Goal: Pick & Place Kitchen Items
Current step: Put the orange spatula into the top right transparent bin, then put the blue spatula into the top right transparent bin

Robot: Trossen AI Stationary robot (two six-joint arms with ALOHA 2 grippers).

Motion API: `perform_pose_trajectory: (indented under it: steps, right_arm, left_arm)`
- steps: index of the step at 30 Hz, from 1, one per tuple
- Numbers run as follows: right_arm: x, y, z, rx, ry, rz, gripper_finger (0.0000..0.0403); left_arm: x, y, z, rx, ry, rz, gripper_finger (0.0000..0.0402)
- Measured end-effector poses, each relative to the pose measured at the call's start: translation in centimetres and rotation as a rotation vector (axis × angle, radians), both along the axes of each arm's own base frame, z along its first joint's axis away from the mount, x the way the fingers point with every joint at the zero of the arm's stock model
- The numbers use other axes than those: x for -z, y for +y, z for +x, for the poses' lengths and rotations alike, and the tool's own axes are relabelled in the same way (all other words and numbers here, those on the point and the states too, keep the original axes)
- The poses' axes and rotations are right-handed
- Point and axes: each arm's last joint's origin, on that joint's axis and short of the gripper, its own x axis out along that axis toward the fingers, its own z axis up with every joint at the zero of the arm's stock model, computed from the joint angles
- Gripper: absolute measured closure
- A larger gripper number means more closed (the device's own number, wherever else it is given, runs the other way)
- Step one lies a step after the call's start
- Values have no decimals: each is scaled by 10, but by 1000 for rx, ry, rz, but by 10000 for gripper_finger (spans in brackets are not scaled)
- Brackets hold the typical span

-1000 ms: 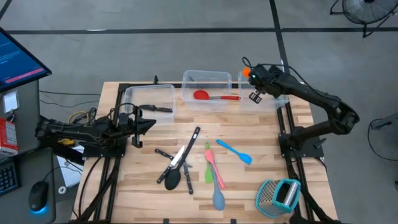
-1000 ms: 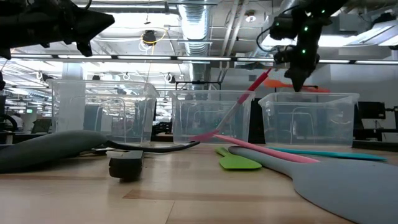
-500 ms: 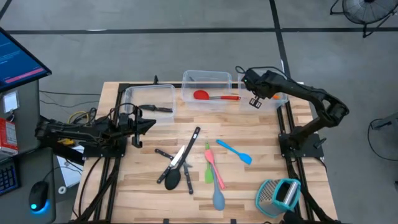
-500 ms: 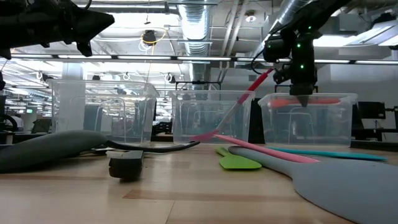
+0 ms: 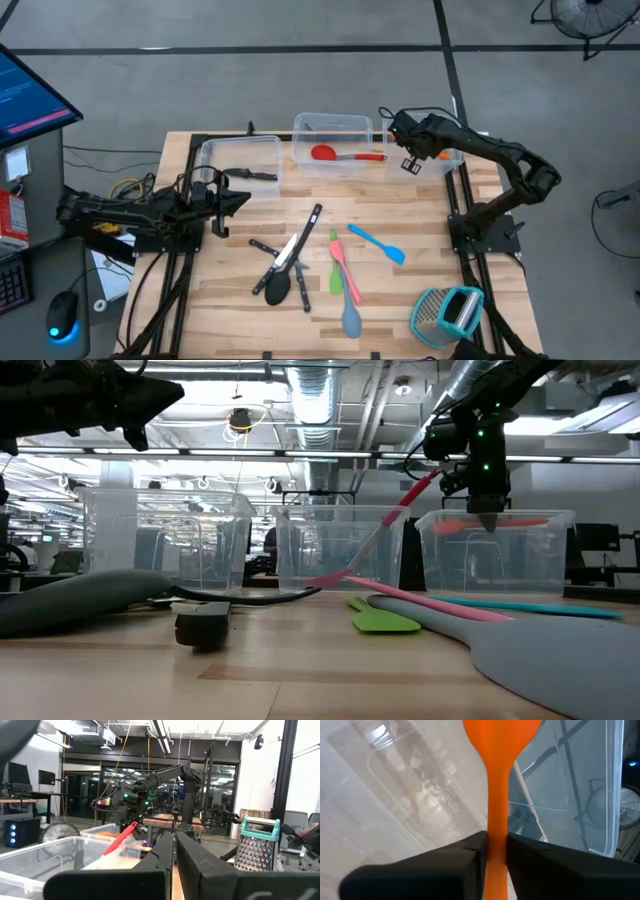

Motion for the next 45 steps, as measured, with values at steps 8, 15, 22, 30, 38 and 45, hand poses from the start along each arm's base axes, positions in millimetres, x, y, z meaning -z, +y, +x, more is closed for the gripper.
perform_pose_trajectory:
  steps: [8, 15, 22, 30, 38, 45]
  right_arm:
    - [0, 0, 0, -2, -12, 13, 311]
    - [-34, 0, 8, -43, -53, 34, 262]
    - [-115, 20, 25, -46, -254, 21, 214]
    - [-136, 80, 43, -2, -369, 145, 218]
    - [-100, 148, 70, -119, -370, 302, 217]
    - [-52, 198, 93, -263, -498, 342, 199]
  left_arm:
    - [0, 0, 0, 0, 0, 0, 400]
    - [0, 0, 0, 0, 0, 0, 400]
    - [0, 0, 0, 0, 0, 0, 400]
    - [0, 0, 0, 0, 4, 0, 400]
    - [0, 0, 0, 0, 4, 0, 400]
    - [1, 0, 1, 0, 11, 1, 400]
